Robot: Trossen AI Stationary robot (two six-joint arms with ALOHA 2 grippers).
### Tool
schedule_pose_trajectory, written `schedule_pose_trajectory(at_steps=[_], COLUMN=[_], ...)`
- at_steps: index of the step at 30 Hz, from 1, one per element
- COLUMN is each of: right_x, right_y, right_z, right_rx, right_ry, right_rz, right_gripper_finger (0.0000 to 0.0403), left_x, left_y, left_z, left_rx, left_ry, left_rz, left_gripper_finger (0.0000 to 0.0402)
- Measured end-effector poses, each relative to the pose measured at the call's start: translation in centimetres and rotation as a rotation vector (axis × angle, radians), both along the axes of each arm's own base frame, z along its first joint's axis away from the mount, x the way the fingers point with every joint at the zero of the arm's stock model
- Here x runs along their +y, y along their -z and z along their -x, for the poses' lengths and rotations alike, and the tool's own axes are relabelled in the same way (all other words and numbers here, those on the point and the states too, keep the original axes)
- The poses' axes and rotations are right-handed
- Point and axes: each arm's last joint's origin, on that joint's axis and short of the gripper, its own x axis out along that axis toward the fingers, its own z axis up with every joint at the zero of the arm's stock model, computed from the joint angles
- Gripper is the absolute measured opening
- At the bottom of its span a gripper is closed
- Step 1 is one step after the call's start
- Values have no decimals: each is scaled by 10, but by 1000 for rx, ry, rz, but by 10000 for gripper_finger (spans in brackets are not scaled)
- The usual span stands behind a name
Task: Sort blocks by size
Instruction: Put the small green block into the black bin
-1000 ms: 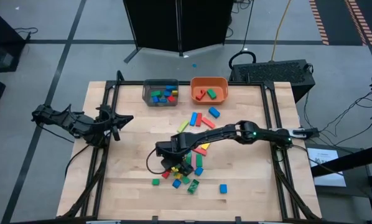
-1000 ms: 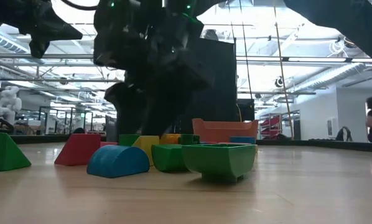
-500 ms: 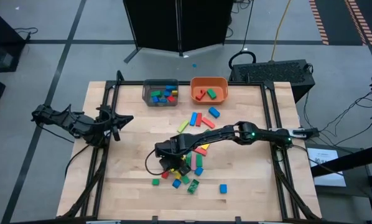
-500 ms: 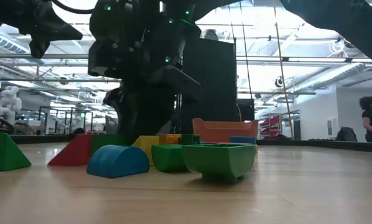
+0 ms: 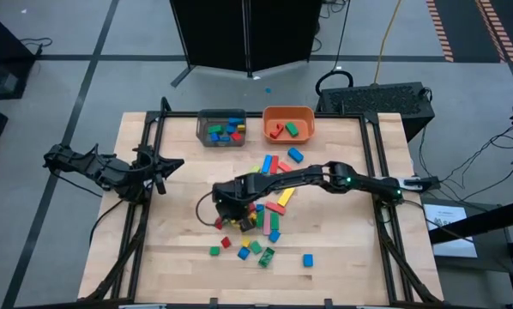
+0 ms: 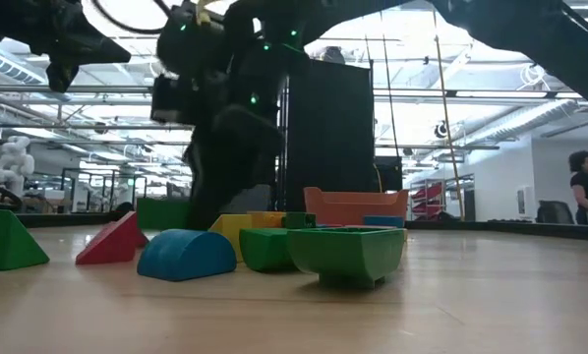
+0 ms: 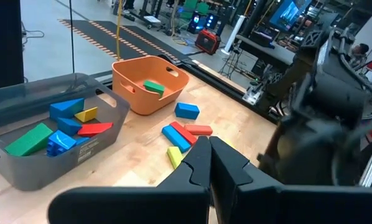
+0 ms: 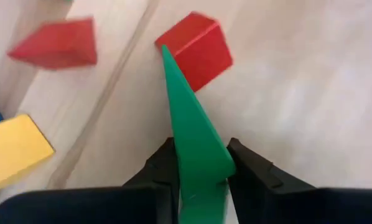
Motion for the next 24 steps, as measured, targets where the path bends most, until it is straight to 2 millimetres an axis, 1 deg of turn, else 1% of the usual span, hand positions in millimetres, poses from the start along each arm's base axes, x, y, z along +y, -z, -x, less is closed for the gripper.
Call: schedule_pose_trajectory(at_steps=[4, 7, 10, 13, 15, 19, 24], right_x=[-21, -43, -67, -97, -120, -166, -216], right_y=[-21, -33, -46, -59, -65, -71, -77], right_z=[1, 2, 2, 4, 5, 8, 18], right_rx=[-47, -81, -132, -199, -242, -322, -410], right_ry=[47, 102, 186, 277, 346, 505, 707], right_rz=[-8, -13, 45, 107, 114, 88, 24], right_gripper_finger=[81, 81, 81, 81, 81, 81, 81], left_x=[0, 0, 0, 0, 0, 0, 0], left_y=[0, 0, 0, 0, 0, 0, 0], left_z=[0, 0, 0, 0, 0, 0, 0], left_rx=[0, 0, 0, 0, 1, 0, 0], left_ry=[0, 0, 0, 0, -1, -4, -12], left_rz=[0, 0, 0, 0, 0, -1, -4], left_gripper_finger=[0, 0, 0, 0, 0, 0, 0])
